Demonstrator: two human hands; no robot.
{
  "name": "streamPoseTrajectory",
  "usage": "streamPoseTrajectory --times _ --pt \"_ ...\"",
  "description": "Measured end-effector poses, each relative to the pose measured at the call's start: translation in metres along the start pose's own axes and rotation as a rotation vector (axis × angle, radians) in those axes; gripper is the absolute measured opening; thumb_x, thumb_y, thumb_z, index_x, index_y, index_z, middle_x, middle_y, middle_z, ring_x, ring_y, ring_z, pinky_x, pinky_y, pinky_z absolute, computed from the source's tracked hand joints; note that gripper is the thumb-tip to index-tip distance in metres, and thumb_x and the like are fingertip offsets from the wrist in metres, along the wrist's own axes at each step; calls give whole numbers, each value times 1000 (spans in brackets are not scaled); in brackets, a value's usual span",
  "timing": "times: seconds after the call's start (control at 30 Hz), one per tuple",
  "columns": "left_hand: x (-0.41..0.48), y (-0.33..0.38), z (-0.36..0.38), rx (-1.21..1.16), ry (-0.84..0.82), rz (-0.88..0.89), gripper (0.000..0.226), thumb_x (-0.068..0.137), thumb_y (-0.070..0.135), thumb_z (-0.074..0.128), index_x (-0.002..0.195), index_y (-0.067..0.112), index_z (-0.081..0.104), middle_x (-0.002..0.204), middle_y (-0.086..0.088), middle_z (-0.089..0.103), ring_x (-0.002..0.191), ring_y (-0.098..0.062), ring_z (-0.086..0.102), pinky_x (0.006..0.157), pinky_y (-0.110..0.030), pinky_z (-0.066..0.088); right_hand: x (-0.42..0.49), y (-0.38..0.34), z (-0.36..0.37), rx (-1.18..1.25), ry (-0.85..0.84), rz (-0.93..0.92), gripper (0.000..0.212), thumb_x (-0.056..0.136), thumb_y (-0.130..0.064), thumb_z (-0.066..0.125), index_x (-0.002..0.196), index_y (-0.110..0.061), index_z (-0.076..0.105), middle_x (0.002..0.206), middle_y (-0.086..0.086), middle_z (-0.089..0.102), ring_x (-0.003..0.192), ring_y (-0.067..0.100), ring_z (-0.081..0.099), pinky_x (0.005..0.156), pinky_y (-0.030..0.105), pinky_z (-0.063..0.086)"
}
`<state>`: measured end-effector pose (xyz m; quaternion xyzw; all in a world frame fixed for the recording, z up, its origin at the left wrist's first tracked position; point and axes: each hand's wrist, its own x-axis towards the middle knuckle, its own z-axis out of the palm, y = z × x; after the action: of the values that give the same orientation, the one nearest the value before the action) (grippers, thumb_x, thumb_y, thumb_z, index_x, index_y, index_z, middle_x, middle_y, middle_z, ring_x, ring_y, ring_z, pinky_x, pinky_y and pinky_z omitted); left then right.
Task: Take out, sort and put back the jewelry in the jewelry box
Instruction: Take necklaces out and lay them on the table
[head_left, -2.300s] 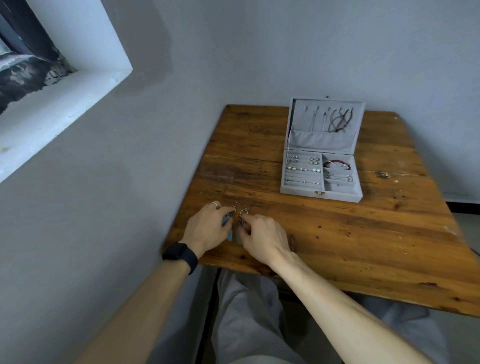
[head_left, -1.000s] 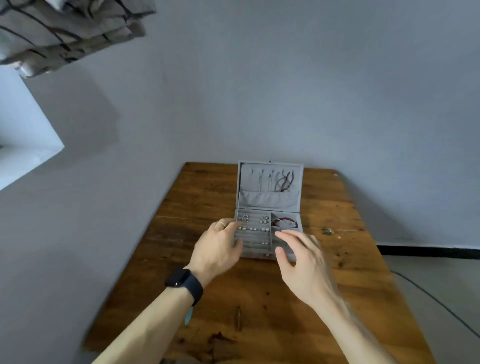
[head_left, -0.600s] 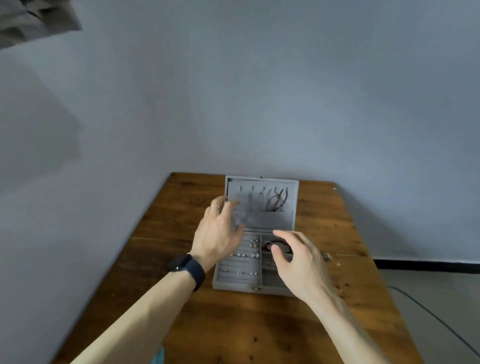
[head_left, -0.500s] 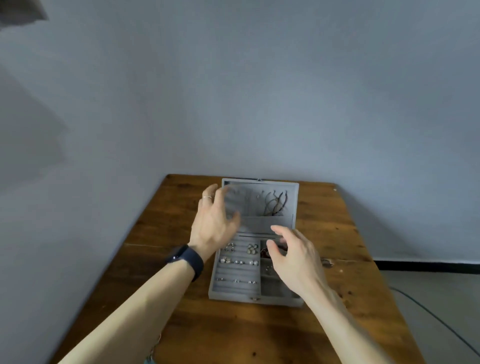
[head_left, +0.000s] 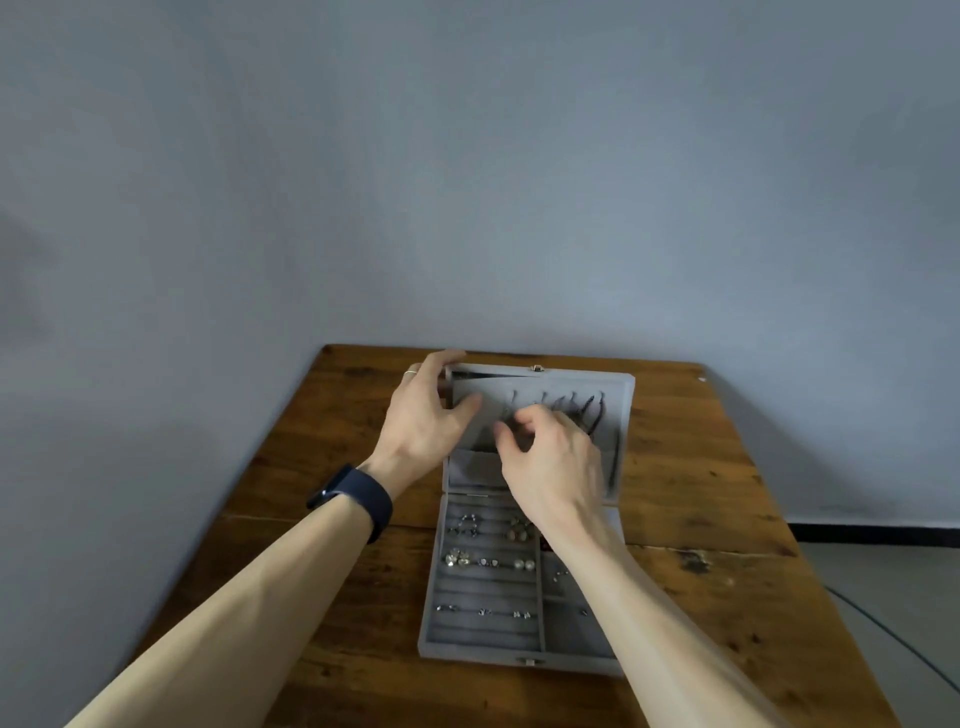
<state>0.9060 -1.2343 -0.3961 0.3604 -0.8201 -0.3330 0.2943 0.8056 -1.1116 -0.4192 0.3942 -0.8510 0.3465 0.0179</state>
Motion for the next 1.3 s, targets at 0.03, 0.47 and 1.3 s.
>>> streamPoseTrajectory --times 0.03,0.47,1.3 --pt "1 -2 -2 -6 6 8 55 91 31 71 141 26 50 137 -2 53 118 -17 57 93 -27 52 2 -3 1 -26 10 14 32 94 -51 59 108 -24 68 106 -2 71 95 27 68 71 32 47" --pt "-4 3 -12 49 44 84 49 91 26 73 138 26 58 132 2 57 114 -15 58 90 -22 47 6 -30 -13 -106 80 61 18 94 -34 56 90 -21 68 92 -1 71 83 30 67 62 29 39" --pt "-11 57 -16 134 -74 -32 62 76 26 62 137 30 52 147 -4 38 137 -28 29 108 -34 31 4 -34 -129 733 23 96 9 93 -22 66 85 -18 65 74 -6 70 55 16 67 56 34 46"
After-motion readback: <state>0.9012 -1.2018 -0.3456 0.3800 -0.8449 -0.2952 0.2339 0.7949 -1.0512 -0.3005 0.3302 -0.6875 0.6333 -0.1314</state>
